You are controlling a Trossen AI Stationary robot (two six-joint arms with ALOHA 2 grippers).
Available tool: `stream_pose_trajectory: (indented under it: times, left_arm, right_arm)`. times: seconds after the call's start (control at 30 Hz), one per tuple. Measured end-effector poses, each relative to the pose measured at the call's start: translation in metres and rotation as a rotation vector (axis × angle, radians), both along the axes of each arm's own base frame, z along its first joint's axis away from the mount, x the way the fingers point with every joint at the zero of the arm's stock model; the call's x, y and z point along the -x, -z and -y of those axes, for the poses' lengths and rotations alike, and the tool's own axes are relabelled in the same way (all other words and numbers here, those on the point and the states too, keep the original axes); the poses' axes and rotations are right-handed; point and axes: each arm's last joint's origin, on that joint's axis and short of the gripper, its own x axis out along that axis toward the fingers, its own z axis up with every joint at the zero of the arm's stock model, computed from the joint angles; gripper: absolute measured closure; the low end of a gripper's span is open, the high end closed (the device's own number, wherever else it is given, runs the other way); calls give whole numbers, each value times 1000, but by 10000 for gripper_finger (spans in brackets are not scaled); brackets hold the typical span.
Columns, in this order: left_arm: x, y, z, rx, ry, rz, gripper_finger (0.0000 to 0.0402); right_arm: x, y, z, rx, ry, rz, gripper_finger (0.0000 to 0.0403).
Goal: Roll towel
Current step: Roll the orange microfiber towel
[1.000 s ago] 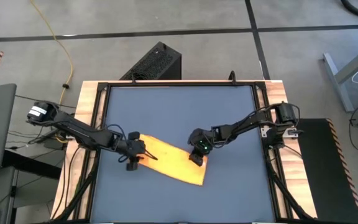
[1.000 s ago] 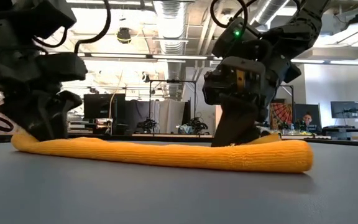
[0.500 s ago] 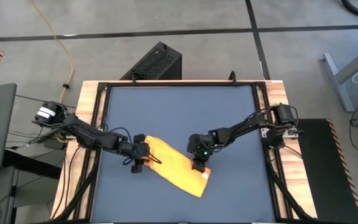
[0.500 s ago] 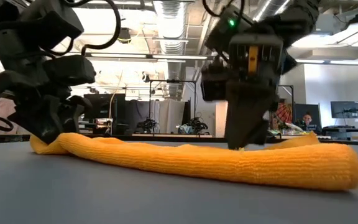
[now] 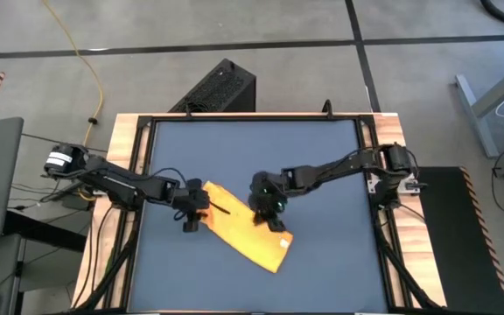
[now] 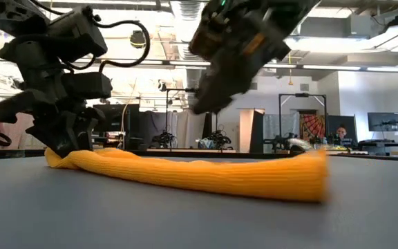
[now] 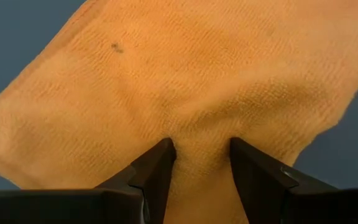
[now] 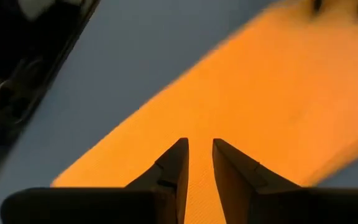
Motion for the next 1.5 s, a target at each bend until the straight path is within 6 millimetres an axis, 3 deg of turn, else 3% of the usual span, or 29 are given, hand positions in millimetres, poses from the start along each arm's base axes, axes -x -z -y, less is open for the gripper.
stream_pose_trajectory:
  times: [0.27,0.47,0.63,0.9,1.03,1.27,1.5]
  left_arm:
    - [15,-23,-31,-77,-78,-80,246]
    - [16,-29,-38,-75,-61,-53,246]
    - [18,-35,-40,-128,-134,-78,246]
    - [16,-46,-42,-157,-221,-97,246]
    - [10,-41,-43,-157,-247,-6,246]
    - [12,-23,-50,-175,-266,121,246]
    - [13,-21,-72,-229,-327,243,246]
  right_arm:
    - [-38,42,56,63,-79,271,312]
    - [-60,81,76,77,-76,216,313]
    - [-66,97,92,29,-7,174,313]
    - [-58,88,106,-26,137,54,313]
    - [-54,81,106,-20,180,-8,313]
    - [-46,57,82,100,189,-74,313]
    - [-18,38,70,97,204,-49,313]
